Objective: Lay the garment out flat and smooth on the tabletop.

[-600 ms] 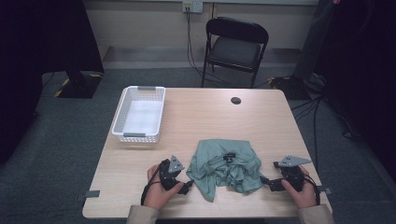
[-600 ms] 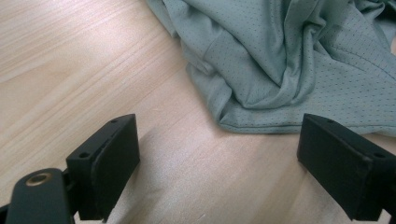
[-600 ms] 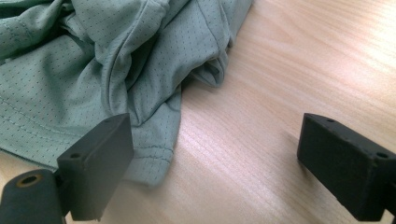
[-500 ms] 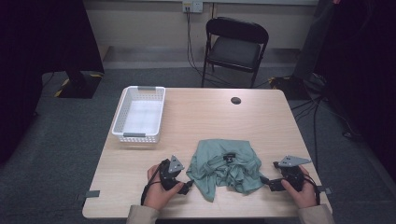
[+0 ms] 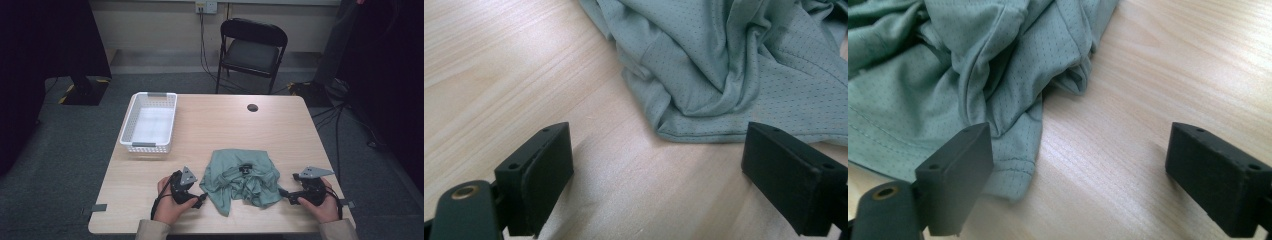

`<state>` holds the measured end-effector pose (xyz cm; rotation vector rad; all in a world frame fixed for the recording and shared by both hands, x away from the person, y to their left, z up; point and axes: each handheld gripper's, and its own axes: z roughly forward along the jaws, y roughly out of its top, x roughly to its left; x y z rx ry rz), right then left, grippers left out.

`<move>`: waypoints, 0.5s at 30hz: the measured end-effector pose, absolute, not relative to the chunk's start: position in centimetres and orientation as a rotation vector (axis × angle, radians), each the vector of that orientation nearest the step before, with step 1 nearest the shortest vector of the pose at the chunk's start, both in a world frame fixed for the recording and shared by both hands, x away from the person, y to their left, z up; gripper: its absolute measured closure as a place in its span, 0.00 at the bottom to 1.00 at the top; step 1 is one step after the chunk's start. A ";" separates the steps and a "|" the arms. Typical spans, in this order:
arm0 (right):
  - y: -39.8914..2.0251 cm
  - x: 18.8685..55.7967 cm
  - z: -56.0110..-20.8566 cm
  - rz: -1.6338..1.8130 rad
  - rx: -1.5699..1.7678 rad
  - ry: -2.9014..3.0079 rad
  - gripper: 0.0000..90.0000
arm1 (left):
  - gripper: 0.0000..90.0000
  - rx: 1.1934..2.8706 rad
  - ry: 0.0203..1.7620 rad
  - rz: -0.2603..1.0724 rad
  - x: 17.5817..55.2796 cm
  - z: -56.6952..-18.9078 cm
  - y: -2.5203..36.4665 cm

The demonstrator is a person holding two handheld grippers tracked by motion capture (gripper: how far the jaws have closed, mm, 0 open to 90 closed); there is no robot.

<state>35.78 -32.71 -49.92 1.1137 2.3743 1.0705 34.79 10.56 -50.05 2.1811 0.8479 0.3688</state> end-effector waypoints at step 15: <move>-31.4 34.7 -48.0 1.311 1.020 2.382 0.42 | 0.32 2.059 0.800 0.325 33.9 -48.2 9.7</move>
